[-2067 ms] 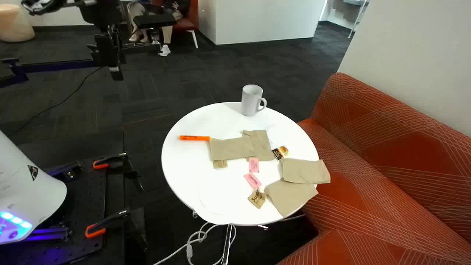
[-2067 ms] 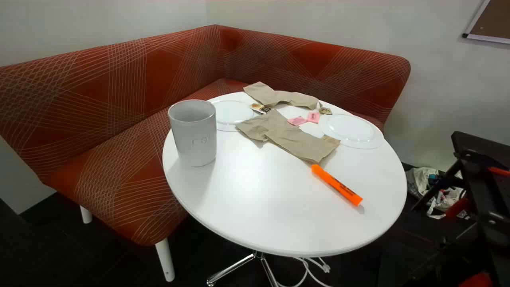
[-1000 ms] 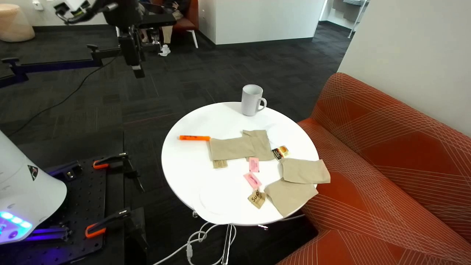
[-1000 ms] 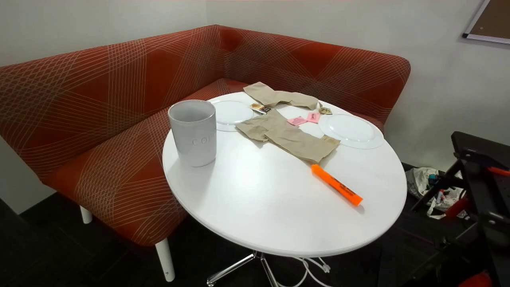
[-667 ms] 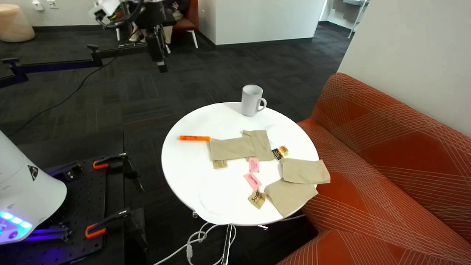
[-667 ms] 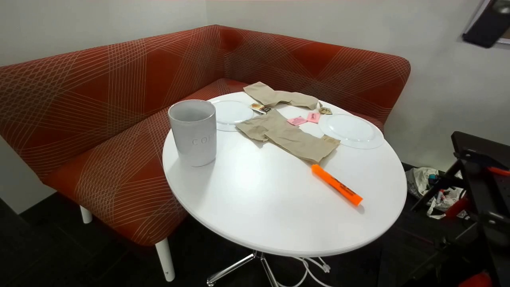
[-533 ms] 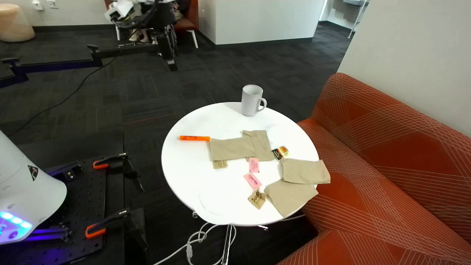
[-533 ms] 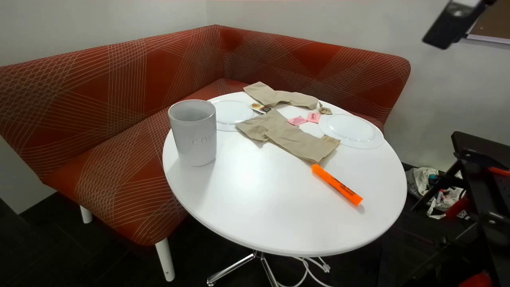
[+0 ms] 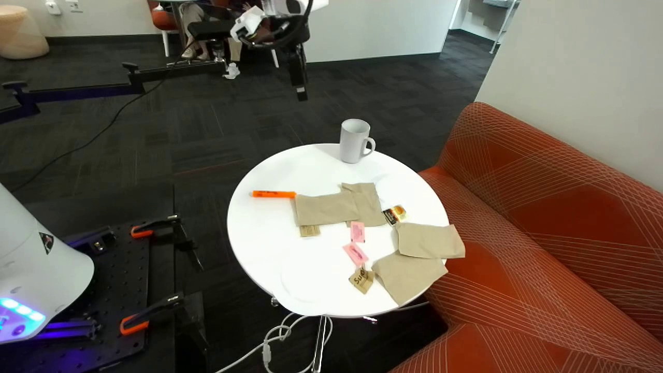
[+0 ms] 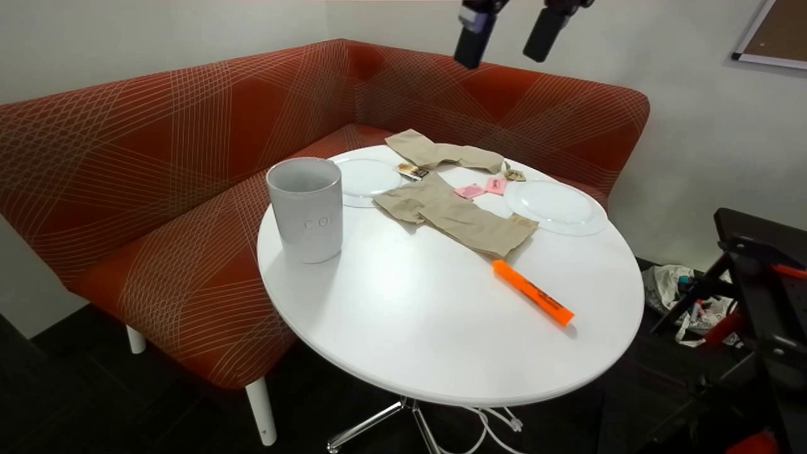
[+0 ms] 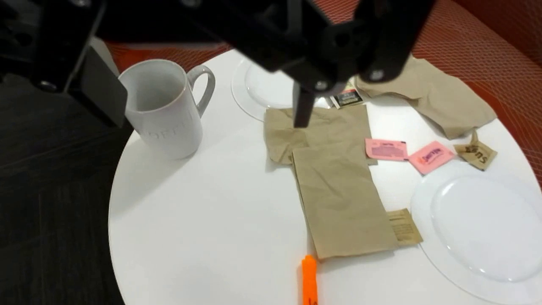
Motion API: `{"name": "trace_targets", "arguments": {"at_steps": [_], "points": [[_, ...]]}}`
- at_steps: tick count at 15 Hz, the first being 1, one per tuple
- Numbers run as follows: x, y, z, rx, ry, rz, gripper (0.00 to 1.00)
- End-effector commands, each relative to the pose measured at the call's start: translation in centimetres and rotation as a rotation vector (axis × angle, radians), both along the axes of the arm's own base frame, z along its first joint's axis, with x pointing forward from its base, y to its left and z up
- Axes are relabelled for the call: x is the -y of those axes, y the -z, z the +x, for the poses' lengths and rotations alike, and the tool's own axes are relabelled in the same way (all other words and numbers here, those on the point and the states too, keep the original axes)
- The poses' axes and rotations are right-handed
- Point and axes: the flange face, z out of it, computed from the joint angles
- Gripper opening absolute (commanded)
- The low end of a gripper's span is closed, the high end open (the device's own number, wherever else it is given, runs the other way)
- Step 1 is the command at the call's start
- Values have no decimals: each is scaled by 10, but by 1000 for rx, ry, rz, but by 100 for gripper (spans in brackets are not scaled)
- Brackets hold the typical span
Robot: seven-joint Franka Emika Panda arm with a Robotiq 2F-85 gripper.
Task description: Move the white mug forward
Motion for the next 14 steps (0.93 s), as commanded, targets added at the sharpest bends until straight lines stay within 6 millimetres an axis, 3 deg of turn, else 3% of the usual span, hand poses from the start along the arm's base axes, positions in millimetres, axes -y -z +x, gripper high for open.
{"name": "trace_targets", "arguments": {"at_steps": [1,3,4,8,14], "points": [[-9,5,55,12,14,6,100],[-15,4,66,-4,12,27,100],[-4,8,51,11,7,21,100],[-14,11,64,11,0,29,100],[-10,19,76,-4,4,6,100]]}}
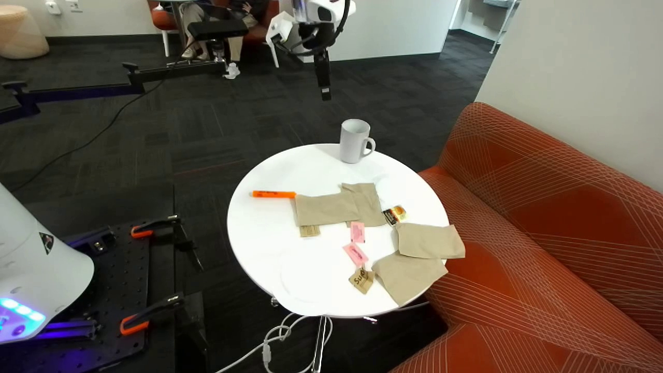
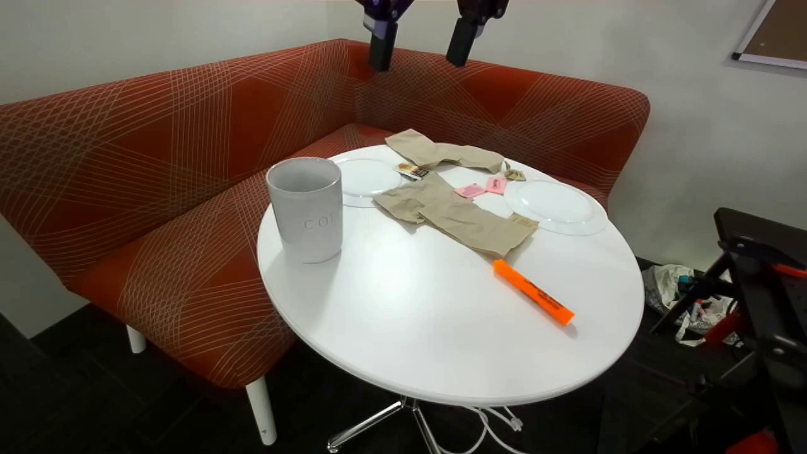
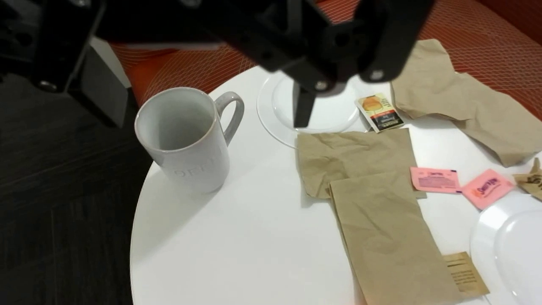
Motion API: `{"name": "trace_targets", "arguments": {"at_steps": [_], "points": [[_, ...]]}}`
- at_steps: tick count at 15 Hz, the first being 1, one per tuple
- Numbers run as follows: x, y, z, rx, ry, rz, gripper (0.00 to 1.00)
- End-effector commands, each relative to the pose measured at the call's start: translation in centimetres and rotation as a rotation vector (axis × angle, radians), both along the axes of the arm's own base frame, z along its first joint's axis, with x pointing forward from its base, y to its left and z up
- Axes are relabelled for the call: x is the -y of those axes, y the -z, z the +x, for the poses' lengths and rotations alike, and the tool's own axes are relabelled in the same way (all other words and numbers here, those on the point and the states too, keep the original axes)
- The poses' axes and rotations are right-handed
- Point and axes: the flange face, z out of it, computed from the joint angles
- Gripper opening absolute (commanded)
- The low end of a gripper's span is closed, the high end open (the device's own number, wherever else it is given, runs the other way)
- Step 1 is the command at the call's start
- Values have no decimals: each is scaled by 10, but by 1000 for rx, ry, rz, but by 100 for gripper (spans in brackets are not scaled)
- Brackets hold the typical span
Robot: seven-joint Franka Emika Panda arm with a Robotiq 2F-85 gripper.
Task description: Move the white mug forward
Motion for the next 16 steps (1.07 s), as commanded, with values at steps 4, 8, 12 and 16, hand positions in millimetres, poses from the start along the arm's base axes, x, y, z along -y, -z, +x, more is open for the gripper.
{"name": "trace_targets", "arguments": {"at_steps": [4,8,12,16], "points": [[12,24,22,-49,37,-40,100],[17,41,37,-42,65,-27,100],[18,57,50,-38,103,-7,100],[11,75,63,-6,130,6,100]]}}
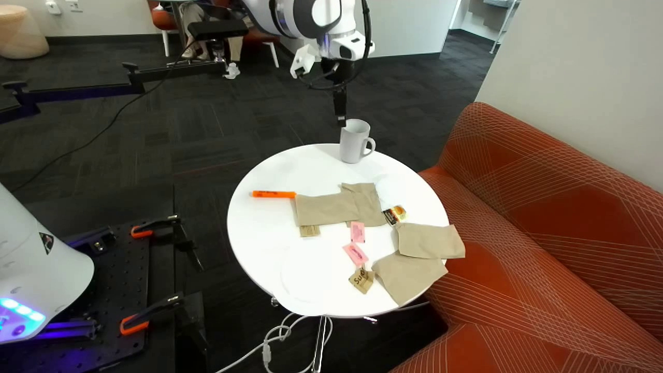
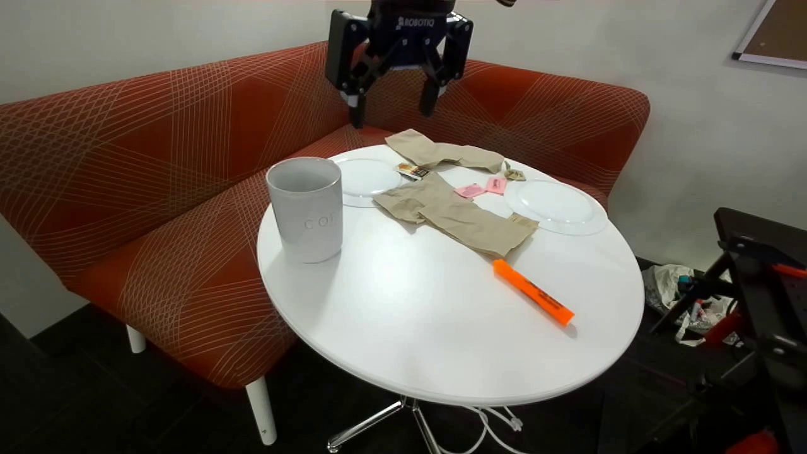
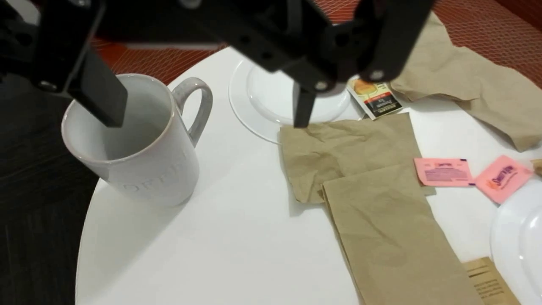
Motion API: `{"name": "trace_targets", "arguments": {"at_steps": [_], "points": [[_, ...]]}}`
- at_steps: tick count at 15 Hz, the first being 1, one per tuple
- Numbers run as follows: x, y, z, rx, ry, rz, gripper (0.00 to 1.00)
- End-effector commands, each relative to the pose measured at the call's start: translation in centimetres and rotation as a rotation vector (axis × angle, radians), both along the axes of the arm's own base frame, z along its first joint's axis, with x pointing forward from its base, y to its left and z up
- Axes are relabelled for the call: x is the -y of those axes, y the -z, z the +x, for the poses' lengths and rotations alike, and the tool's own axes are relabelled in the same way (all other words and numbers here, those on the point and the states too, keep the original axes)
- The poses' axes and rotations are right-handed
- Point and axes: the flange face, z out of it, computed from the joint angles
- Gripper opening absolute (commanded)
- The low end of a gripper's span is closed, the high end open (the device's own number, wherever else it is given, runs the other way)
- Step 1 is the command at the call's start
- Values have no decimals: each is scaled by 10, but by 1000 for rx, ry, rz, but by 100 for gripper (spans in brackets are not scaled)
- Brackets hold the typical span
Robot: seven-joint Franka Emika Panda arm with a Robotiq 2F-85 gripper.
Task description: Move the white mug forward
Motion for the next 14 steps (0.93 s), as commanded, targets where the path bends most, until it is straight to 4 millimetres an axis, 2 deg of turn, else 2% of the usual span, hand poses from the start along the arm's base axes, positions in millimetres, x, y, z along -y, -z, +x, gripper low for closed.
{"name": "trace_targets", "arguments": {"at_steps": [1,7,14], "points": [[-11,14,18,48,50,26,100],[-18,46,40,88,117,26,100],[-18,81,64,45,170,14,100]]}}
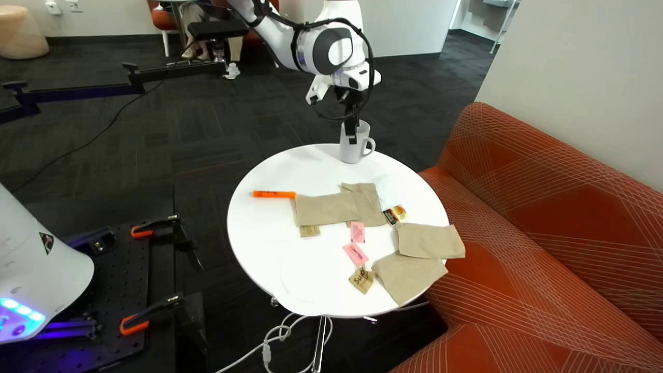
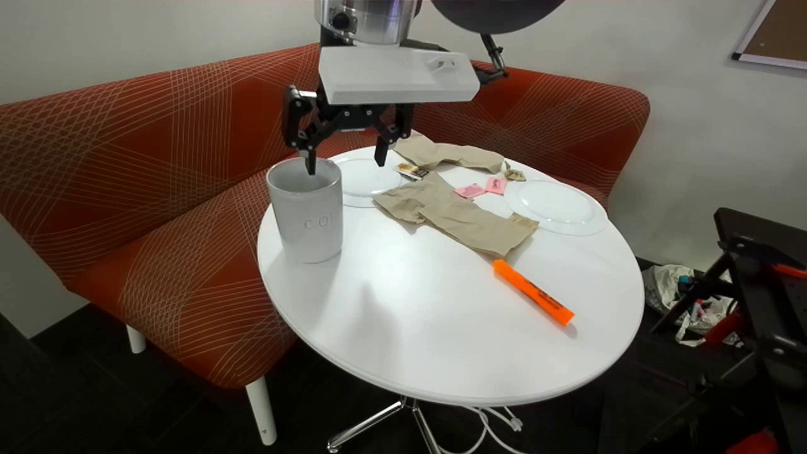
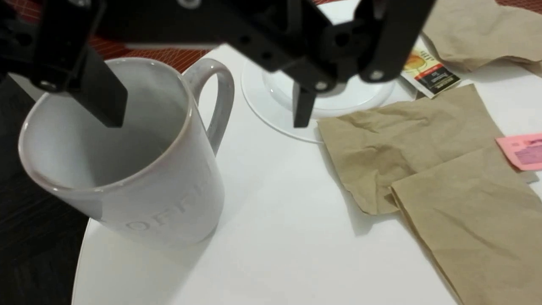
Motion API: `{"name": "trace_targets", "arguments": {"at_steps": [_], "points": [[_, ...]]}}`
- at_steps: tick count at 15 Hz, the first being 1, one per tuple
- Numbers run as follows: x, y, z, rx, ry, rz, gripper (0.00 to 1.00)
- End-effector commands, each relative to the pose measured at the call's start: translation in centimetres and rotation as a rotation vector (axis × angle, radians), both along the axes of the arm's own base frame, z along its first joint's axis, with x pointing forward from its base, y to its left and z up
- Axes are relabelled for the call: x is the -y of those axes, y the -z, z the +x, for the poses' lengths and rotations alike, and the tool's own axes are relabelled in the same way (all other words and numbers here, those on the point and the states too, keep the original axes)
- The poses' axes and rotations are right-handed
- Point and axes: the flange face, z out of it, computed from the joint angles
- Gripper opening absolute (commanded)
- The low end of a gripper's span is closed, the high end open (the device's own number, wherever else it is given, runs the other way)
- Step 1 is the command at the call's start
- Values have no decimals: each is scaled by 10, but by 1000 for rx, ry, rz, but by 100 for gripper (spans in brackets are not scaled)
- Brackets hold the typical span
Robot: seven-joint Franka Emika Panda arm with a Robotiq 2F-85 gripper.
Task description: Move the white mug forward
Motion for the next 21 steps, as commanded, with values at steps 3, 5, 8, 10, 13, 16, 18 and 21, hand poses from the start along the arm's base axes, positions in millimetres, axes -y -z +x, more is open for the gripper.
{"name": "trace_targets", "arguments": {"at_steps": [3,5,8,10,13,16,18,21], "points": [[-4,19,20,-62,70,15,100],[-5,24,23,-92,82,20,100],[-7,28,29,-108,102,16,74],[-9,29,32,-113,108,14,59],[-11,29,35,-117,116,14,36],[-13,30,38,-128,114,13,14],[-13,32,38,-140,111,9,1],[-14,31,34,-181,110,-14,3]]}}
